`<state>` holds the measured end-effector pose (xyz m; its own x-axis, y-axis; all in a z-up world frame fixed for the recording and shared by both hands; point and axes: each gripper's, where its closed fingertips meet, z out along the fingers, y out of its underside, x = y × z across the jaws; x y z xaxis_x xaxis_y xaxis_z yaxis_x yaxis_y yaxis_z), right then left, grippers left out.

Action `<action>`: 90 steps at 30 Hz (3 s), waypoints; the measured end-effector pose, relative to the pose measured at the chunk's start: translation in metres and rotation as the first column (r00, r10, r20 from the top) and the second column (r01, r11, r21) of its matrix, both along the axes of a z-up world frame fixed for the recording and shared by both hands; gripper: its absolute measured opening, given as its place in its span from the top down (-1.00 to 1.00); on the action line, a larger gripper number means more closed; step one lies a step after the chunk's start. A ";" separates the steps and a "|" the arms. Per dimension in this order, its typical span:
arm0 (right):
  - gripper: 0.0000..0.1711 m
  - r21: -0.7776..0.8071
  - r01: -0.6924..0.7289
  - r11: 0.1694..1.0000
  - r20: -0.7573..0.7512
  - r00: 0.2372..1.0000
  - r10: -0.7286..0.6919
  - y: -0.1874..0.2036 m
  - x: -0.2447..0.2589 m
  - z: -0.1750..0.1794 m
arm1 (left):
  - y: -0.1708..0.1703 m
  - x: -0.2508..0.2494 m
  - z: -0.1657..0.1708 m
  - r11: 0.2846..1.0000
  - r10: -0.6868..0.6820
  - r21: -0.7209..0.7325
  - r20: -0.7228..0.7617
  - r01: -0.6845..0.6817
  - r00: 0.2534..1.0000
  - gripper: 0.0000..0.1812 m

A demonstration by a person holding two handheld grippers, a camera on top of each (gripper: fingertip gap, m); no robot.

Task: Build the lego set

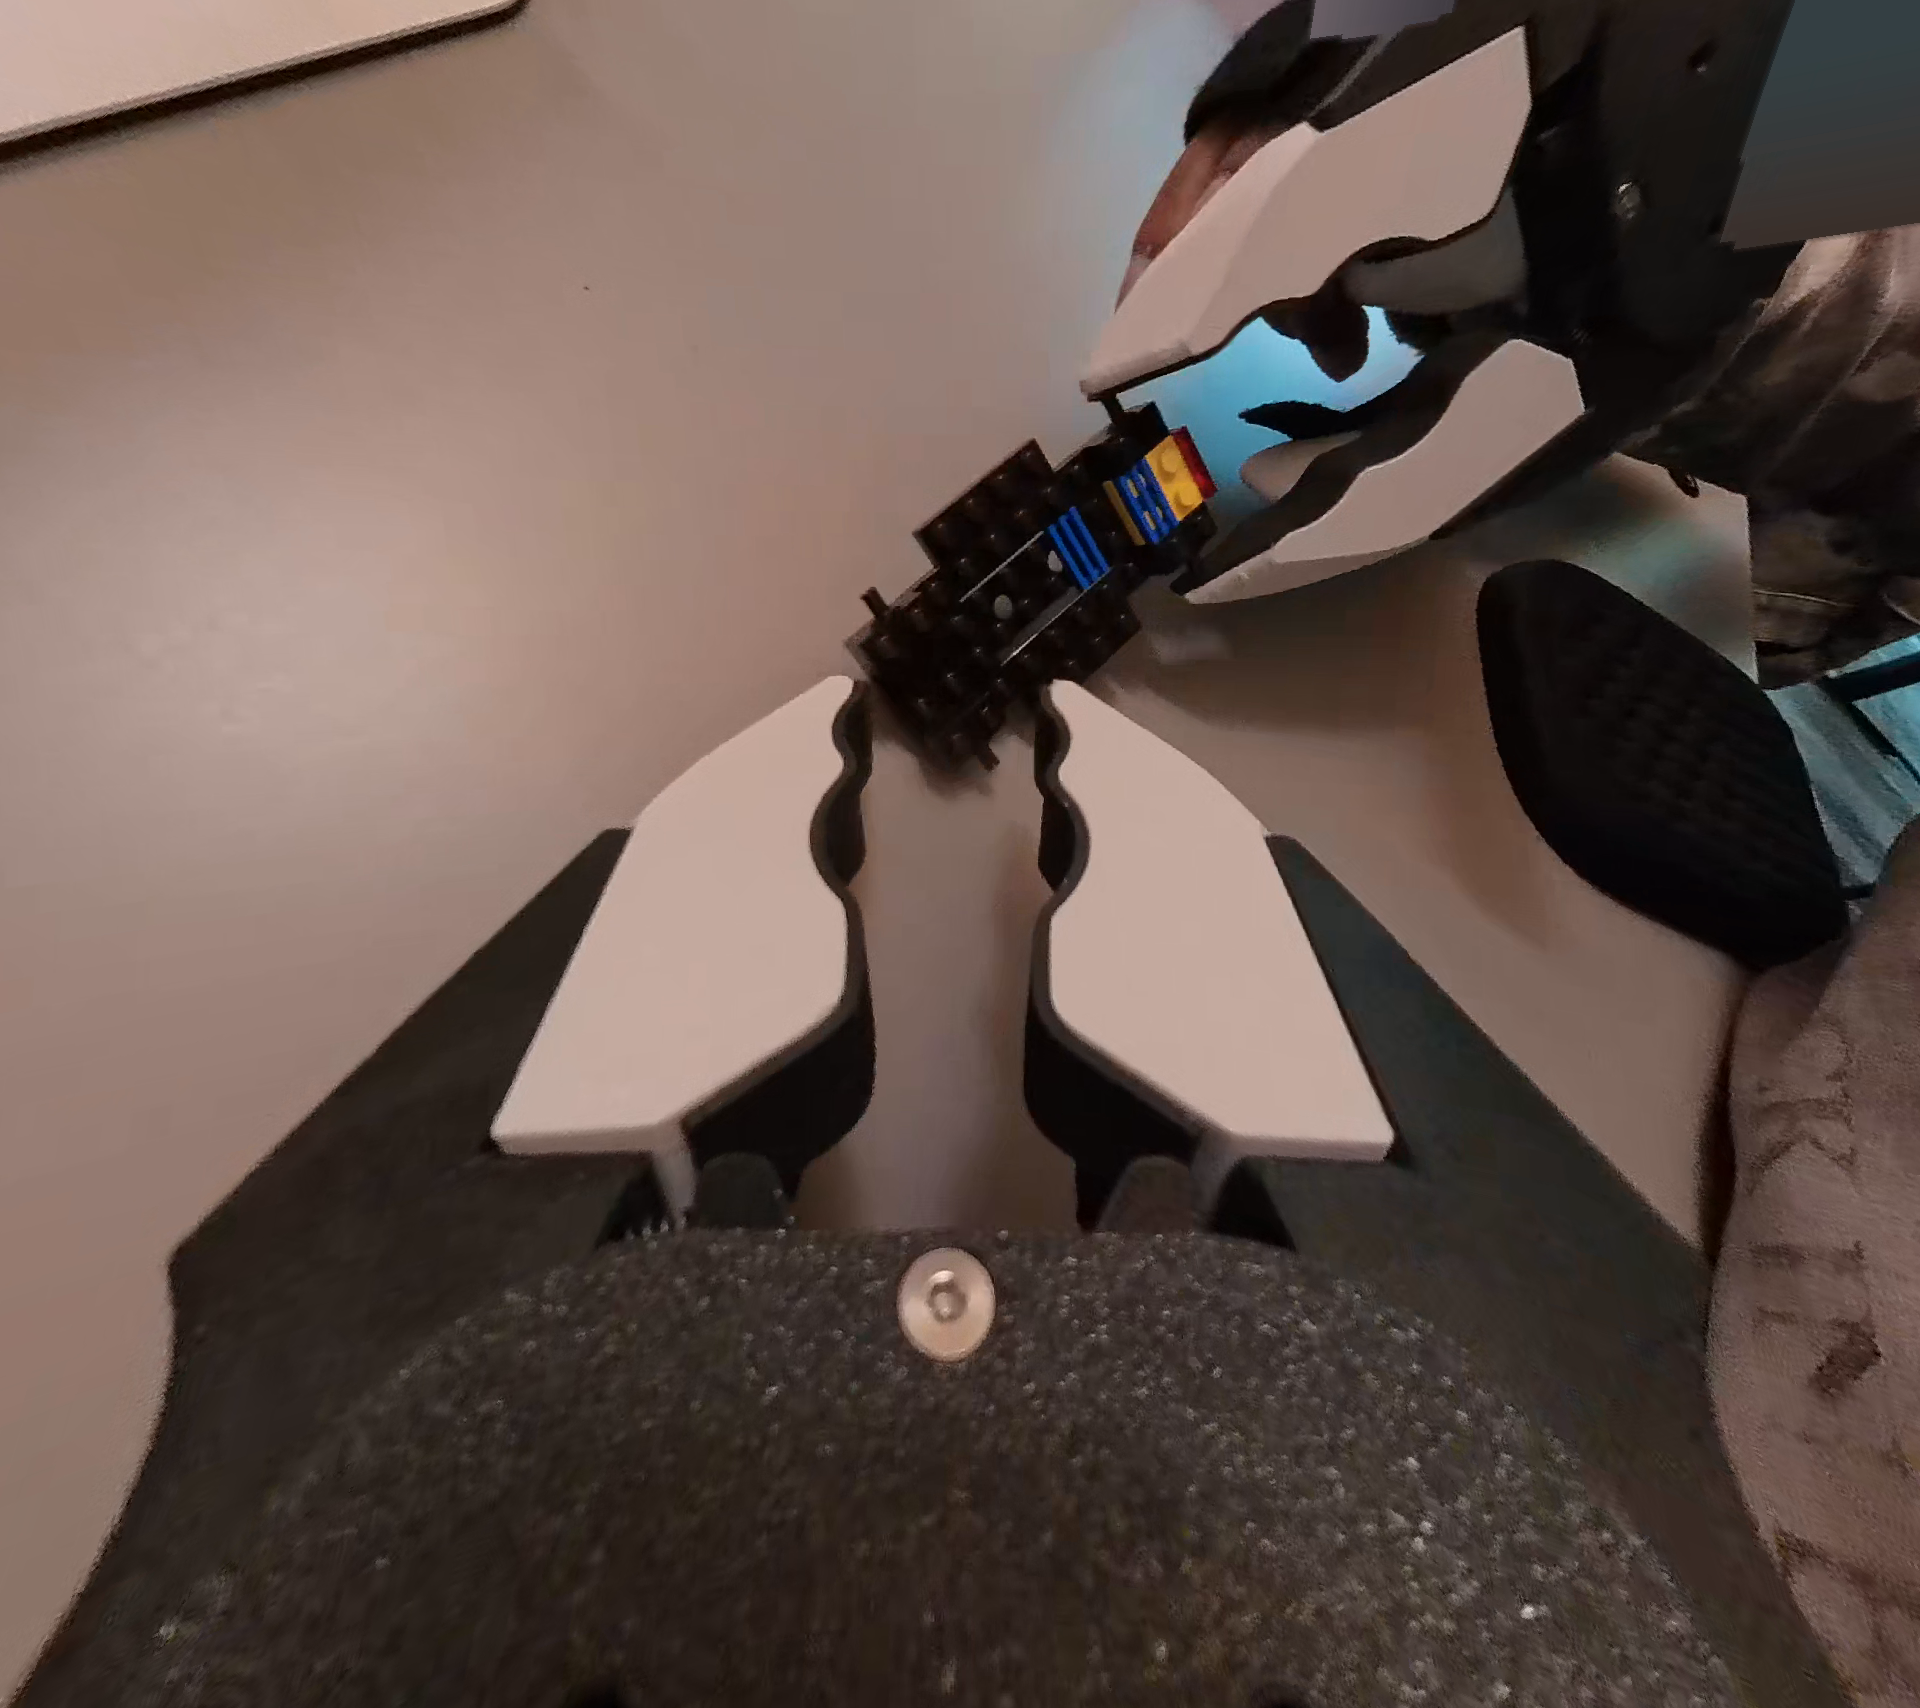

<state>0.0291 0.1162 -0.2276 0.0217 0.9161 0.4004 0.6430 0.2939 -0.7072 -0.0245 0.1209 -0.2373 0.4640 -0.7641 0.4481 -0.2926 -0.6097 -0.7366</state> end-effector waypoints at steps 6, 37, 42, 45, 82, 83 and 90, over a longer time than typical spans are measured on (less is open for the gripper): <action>0.48 0.023 -0.019 1.000 -0.039 0.999 0.020 -0.007 0.003 0.003 | -0.002 0.001 -0.001 1.000 -0.010 -0.010 -0.002 0.010 1.000 0.68; 0.40 -0.264 -0.013 0.964 0.117 0.992 0.045 -0.012 0.018 -0.030 | -0.011 0.005 -0.002 0.999 -0.049 0.007 -0.016 0.049 0.999 0.71; 0.38 -0.323 0.014 0.946 0.162 0.986 0.041 -0.013 0.017 -0.032 | -0.012 0.006 -0.002 0.998 -0.056 0.005 -0.016 0.056 0.998 0.71; 0.41 -0.368 0.025 0.930 0.183 0.982 0.046 -0.015 0.017 -0.034 | -0.014 0.006 -0.002 0.998 -0.063 0.007 -0.018 0.063 0.998 0.71; 0.47 0.119 0.008 0.993 -0.034 0.999 -0.004 -0.022 0.011 0.044 | -0.037 0.019 0.061 0.951 -0.108 -0.199 0.506 0.238 0.856 0.85; 0.47 0.127 0.010 0.992 -0.044 0.999 -0.004 -0.022 0.010 0.045 | -0.036 0.018 0.062 0.952 -0.106 -0.196 0.512 0.236 0.852 0.85; 0.38 0.052 0.138 0.989 -0.112 0.985 -0.132 -0.003 0.015 0.051 | -0.022 0.014 0.066 0.974 -0.029 -0.176 0.520 0.141 0.854 0.85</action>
